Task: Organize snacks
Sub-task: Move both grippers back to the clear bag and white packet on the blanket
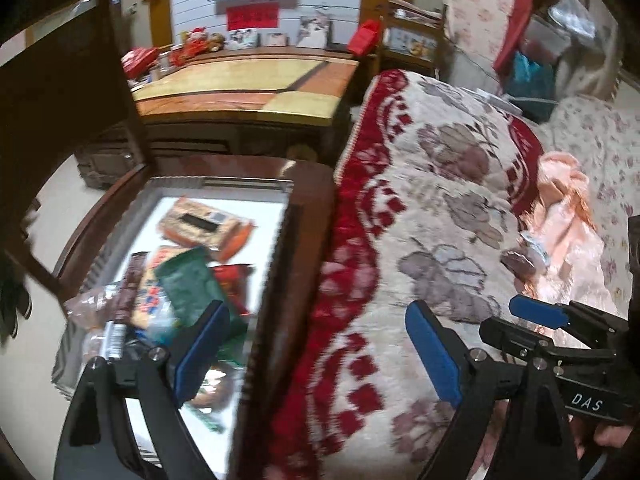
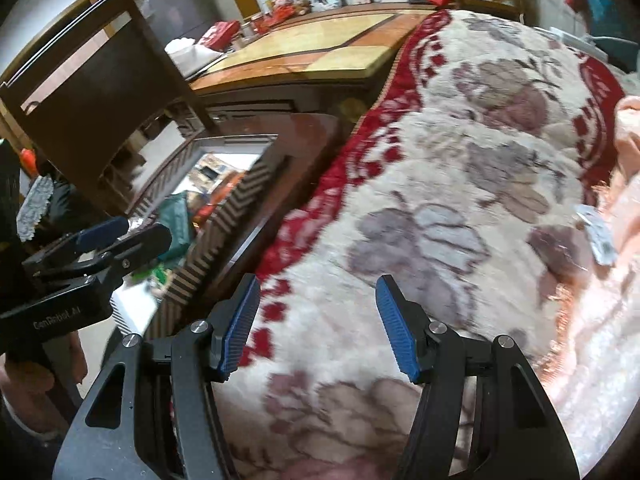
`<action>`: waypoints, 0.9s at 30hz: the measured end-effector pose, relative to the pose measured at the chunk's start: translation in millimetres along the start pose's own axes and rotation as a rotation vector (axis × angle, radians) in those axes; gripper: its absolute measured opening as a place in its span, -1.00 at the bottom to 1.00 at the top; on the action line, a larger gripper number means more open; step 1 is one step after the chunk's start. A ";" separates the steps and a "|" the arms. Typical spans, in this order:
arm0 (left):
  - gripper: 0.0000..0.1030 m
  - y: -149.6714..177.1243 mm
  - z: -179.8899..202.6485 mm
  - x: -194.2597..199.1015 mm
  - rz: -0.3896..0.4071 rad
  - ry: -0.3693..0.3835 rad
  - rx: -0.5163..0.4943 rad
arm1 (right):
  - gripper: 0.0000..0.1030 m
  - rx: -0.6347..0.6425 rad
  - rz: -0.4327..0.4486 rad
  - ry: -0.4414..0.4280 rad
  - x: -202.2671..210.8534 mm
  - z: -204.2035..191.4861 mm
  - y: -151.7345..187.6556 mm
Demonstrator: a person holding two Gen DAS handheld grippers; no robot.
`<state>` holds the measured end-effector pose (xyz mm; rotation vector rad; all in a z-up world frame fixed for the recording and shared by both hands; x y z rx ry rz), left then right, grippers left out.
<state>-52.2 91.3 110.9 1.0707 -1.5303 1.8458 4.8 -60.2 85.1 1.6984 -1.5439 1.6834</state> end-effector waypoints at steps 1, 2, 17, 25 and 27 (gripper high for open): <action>0.77 0.1 5.9 -1.4 -0.002 0.004 -0.008 | 0.17 -0.012 -0.002 0.002 1.3 6.3 2.3; 0.77 0.2 12.1 -3.5 -0.004 0.012 -0.016 | 0.17 -0.022 -0.002 0.005 1.1 12.2 4.2; 0.77 1.5 80.4 -40.6 -0.083 0.074 -0.122 | 0.17 -0.205 0.009 0.094 31.8 112.5 43.0; 0.77 6.9 91.1 -57.2 -0.128 0.096 -0.134 | 0.17 -0.306 0.048 0.165 50.2 167.7 44.4; 0.77 5.6 93.4 -61.4 -0.142 0.100 -0.135 | 0.17 -0.332 0.050 0.167 51.4 179.8 42.2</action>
Point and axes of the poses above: each gripper's, at about its wrist camera, not at the fingertips, and x roughly against the way its jaws point, z to its right, y to its underside, the point moved 1 cm from there along -x, roughly the way its jaws point, and after that the axes turned 5 degrees about -z, right-handed, at the moved point
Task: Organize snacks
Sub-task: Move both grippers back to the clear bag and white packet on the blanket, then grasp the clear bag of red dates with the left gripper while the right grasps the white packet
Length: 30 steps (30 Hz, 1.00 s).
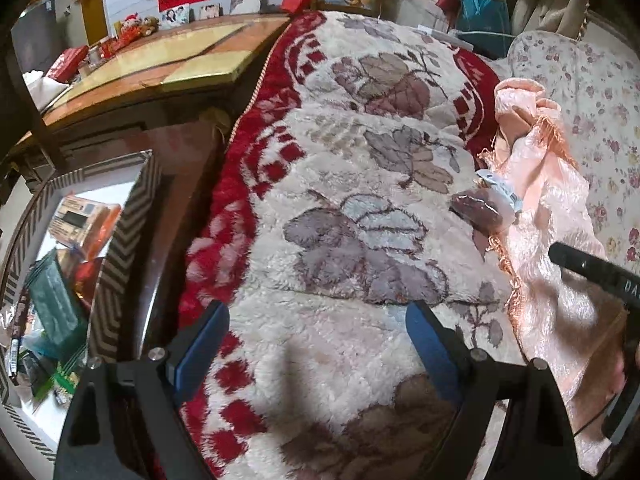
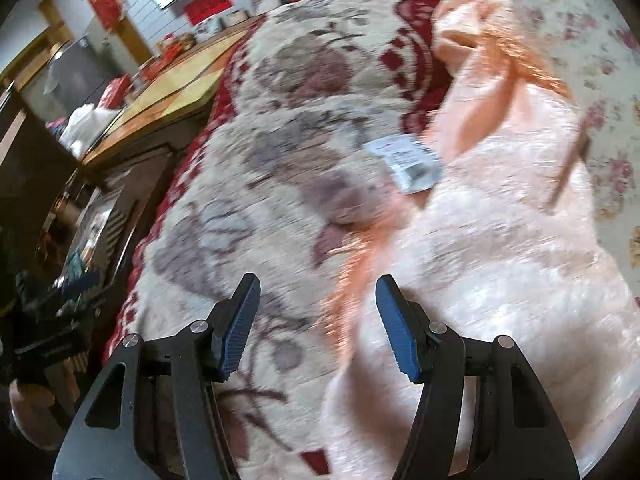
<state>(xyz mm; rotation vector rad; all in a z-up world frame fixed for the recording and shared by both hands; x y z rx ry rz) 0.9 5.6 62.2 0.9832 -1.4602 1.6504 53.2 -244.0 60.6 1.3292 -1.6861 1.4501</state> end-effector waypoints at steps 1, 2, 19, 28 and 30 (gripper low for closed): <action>0.77 -1.4 1.2 -1.2 -0.001 0.000 0.000 | 0.17 -0.003 -0.001 -0.005 -0.6 2.4 -2.5; 0.77 -3.3 2.7 -2.2 -0.005 0.004 0.002 | 0.17 -0.003 -0.003 -0.008 -1.6 3.9 -5.0; 0.78 -62.3 74.7 -38.7 -0.092 0.169 0.063 | 0.19 0.030 -0.004 0.071 -5.7 28.4 -53.5; 0.79 -91.8 123.7 -88.9 -0.195 0.248 0.231 | 0.19 -0.096 0.068 0.016 14.6 69.4 -62.9; 0.80 -95.2 135.8 -98.8 -0.213 0.240 0.221 | 0.19 -0.113 0.057 0.002 12.5 73.1 -63.5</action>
Point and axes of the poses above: each gripper's, at about its wrist camera, not at the fingertips, and x roughly against the way its jaws point, z to its right, y to its underside, the point moved 1 cm from there along -x, roughly the way its jaws point, and after that the axes turned 5 degrees about -z, right-handed, at the moved point
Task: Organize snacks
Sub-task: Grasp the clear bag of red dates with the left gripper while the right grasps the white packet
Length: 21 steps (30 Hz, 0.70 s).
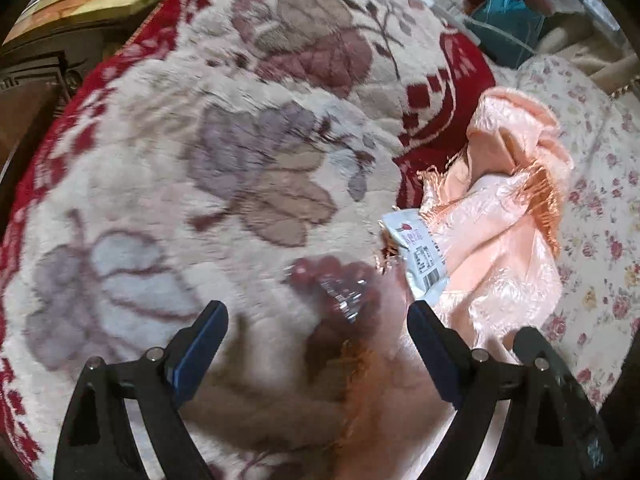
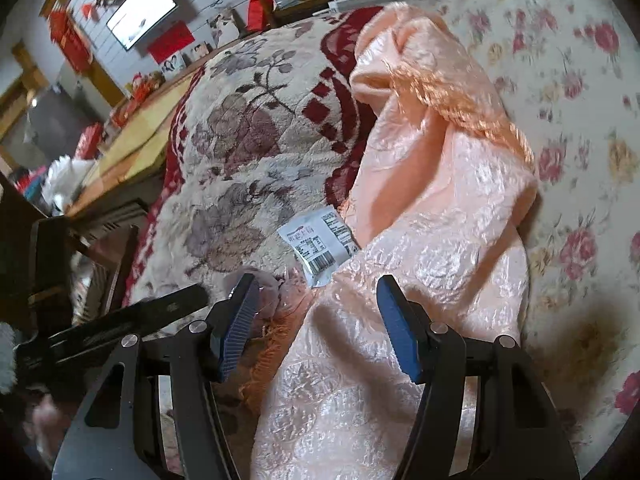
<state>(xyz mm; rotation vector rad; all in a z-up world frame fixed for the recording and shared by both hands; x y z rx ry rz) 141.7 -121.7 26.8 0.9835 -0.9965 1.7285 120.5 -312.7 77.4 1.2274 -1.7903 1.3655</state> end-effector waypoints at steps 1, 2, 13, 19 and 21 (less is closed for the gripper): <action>0.80 -1.9 4.0 -6.9 -0.010 -0.009 -0.004 | 0.19 -0.002 -0.004 0.013 -0.8 1.3 -0.2; 0.80 -2.6 7.2 -13.9 -0.020 -0.017 -0.008 | 0.19 0.003 -0.001 0.025 -0.9 2.0 -0.6; -0.16 -4.0 -5.9 -25.0 -0.036 0.040 -0.175 | 0.21 0.139 -0.030 0.011 -19.9 -10.1 -24.0; -0.30 5.4 -25.8 -5.9 -0.065 0.036 -0.232 | 0.29 0.291 -0.147 0.036 -77.3 -27.9 -47.2; -0.31 7.6 -31.9 -3.0 -0.078 0.037 -0.243 | 0.29 0.366 -0.165 0.059 -90.7 -35.9 -48.5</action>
Point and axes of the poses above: each gripper's, at about its wrist camera, not at the fingertips, and x roughly against the way its jaws point, z to its right, y to its underside, the point moved 1 cm from there along -x, roughly the way its jaws point, and after that the axes turned 5 degrees about -z, right-handed, at the moved point
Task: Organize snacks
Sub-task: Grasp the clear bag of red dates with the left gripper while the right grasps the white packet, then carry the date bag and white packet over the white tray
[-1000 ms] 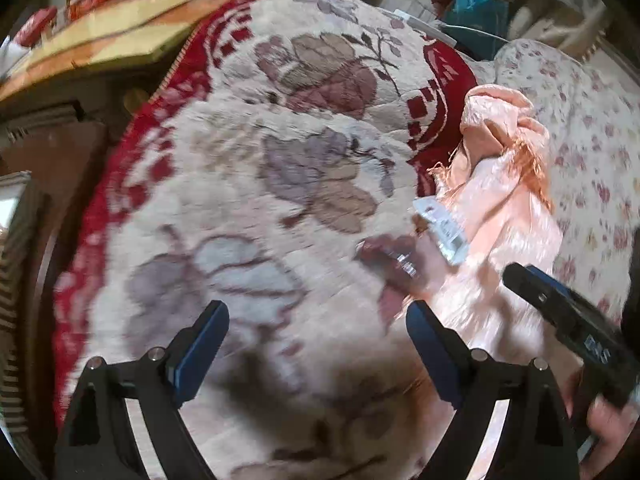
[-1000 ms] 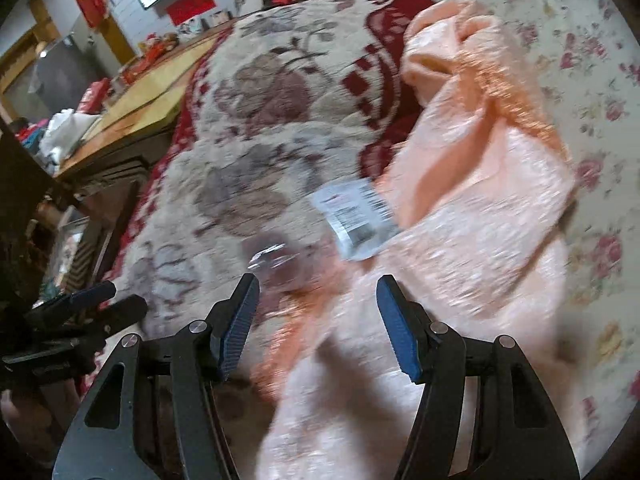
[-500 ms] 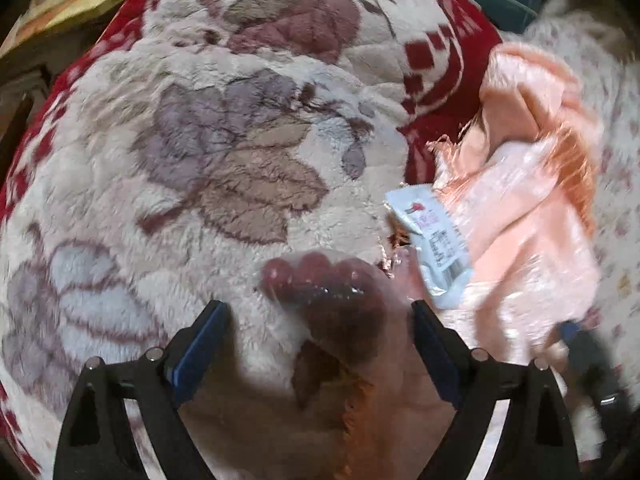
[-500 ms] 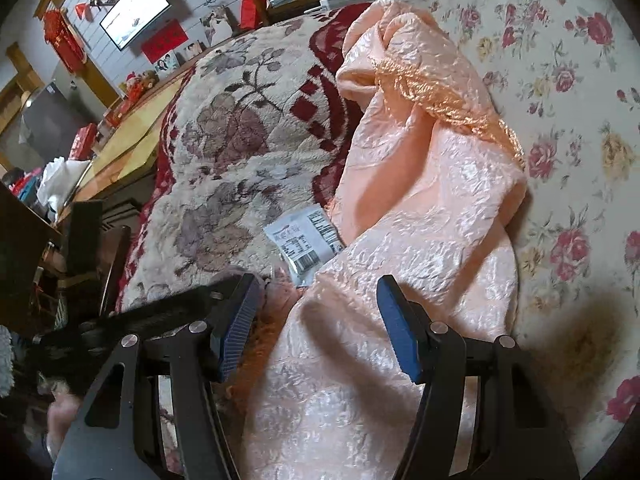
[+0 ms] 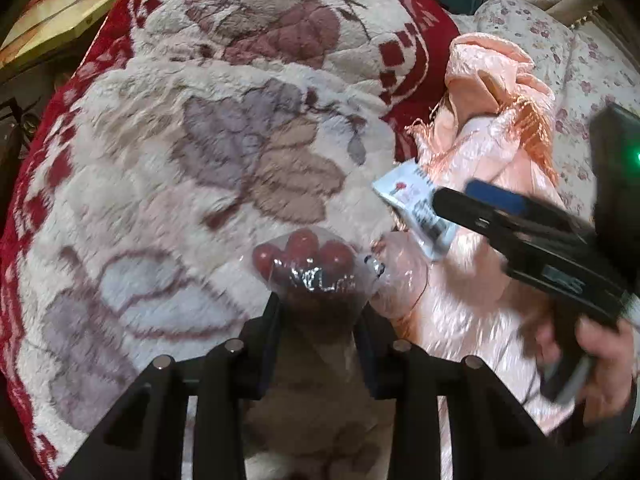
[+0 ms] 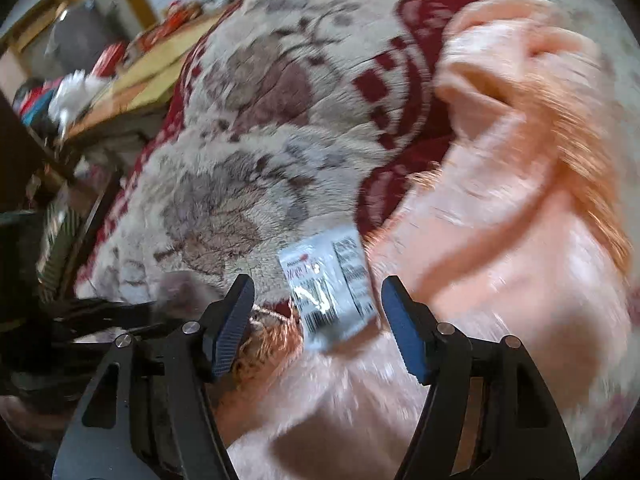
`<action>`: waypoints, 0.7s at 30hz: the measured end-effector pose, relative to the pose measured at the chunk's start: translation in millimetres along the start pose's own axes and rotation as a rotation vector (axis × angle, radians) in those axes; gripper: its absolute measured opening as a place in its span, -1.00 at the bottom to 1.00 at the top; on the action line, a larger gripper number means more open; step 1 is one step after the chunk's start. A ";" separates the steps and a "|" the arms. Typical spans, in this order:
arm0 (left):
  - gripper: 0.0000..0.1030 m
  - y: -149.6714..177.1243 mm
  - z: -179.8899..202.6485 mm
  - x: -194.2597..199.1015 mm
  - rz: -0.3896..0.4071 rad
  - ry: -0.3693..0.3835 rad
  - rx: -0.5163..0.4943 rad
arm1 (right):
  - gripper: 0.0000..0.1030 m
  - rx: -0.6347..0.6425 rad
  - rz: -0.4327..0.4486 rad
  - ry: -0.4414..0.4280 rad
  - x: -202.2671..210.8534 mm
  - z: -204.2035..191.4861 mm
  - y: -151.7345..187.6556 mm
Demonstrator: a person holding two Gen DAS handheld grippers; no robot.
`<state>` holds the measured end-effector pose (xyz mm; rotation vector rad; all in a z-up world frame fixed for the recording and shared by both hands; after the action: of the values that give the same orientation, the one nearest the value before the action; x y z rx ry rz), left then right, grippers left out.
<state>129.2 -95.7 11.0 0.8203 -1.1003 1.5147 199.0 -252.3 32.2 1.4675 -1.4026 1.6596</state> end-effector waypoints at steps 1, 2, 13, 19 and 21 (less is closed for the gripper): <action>-0.31 0.9 -0.9 0.1 0.000 -0.004 -0.004 | 0.32 0.032 -0.013 0.006 -5.0 -3.3 -1.3; -0.31 1.5 -3.1 1.7 0.002 -0.001 0.001 | 0.33 0.066 -0.037 0.014 -12.3 -6.4 -3.1; 0.61 -11.8 8.3 -13.2 0.014 0.061 0.085 | 0.04 0.050 -0.083 0.073 -32.3 1.1 5.3; -0.18 -8.3 11.6 -12.4 0.051 -0.016 0.020 | 0.04 -0.030 -0.014 0.058 -1.0 7.3 16.1; -0.31 -5.9 3.1 -7.8 0.033 0.009 0.033 | 0.04 -0.053 0.007 0.043 7.2 5.6 19.3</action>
<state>136.5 -101.0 6.2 0.8208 -1.0888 1.5664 182.3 -265.6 31.3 1.3914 -1.4193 1.6354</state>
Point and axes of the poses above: each gripper's, at about its wrist camera, not at the fingertips, and x roughly against the way its jaws point, z to its right, y to its underside, the point moved 1 cm from there along -x, roughly the way its jaws point, and after that the axes turned 5 degrees about -z, right-handed, at the moved point
